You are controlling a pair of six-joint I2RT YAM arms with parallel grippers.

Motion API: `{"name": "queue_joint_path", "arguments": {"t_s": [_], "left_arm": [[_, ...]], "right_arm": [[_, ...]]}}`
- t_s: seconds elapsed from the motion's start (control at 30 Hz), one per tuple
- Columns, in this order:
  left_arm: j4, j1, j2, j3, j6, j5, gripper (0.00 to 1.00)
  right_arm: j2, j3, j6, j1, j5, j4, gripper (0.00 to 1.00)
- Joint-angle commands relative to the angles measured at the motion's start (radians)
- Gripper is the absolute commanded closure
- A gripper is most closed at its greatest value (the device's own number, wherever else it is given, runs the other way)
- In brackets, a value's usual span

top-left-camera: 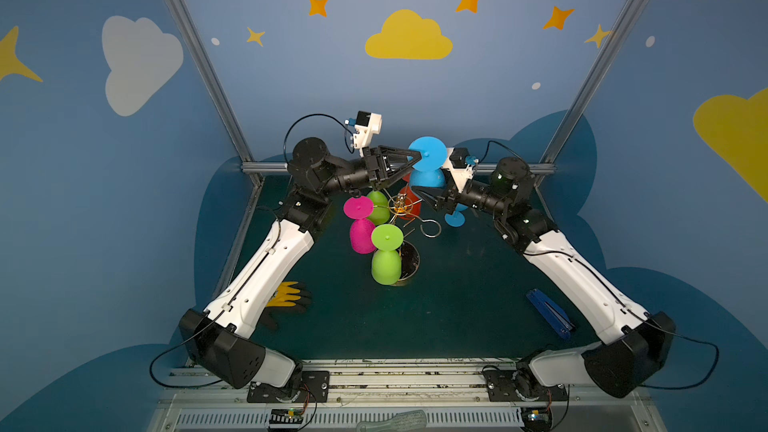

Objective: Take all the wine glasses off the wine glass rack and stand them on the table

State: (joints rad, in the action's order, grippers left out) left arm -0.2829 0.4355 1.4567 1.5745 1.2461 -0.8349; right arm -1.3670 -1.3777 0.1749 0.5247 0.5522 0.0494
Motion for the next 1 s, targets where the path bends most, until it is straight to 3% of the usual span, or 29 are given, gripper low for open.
{"name": "queue_joint_path", "arguments": {"t_s": [0.0,0.07,0.27,0.43,0.6,0.7,0.97], "left_arm": [[0.017,-0.014,-0.047,-0.001,-0.1,0.004,0.4],[0.081,-0.017,-0.064,-0.006,-0.205,0.032,0.31],[0.213,-0.009,-0.127,-0.06,-0.7,0.239,0.29],[0.11,0.038,-0.168,-0.175,-1.155,0.433,0.31],[-0.068,0.085,-0.159,-0.269,-1.519,0.455,0.35],[-0.159,0.093,-0.146,-0.297,-1.608,0.425,0.37],[-0.147,0.118,-0.12,-0.275,-1.696,0.324,0.39]], "right_arm": [[0.068,-0.061,-0.069,0.003,-0.099,-0.14,0.57],[0.089,-0.101,-0.082,0.003,-0.151,-0.261,0.59],[0.139,-0.193,-0.128,0.003,-0.285,-0.591,0.61],[0.138,-0.262,-0.156,0.003,-0.296,-0.811,0.65],[0.124,-0.319,-0.163,0.003,-0.272,-0.928,0.69],[0.117,-0.336,-0.172,0.005,-0.241,-0.948,0.71],[0.073,-0.358,-0.196,0.022,-0.187,-0.952,0.74]]}}
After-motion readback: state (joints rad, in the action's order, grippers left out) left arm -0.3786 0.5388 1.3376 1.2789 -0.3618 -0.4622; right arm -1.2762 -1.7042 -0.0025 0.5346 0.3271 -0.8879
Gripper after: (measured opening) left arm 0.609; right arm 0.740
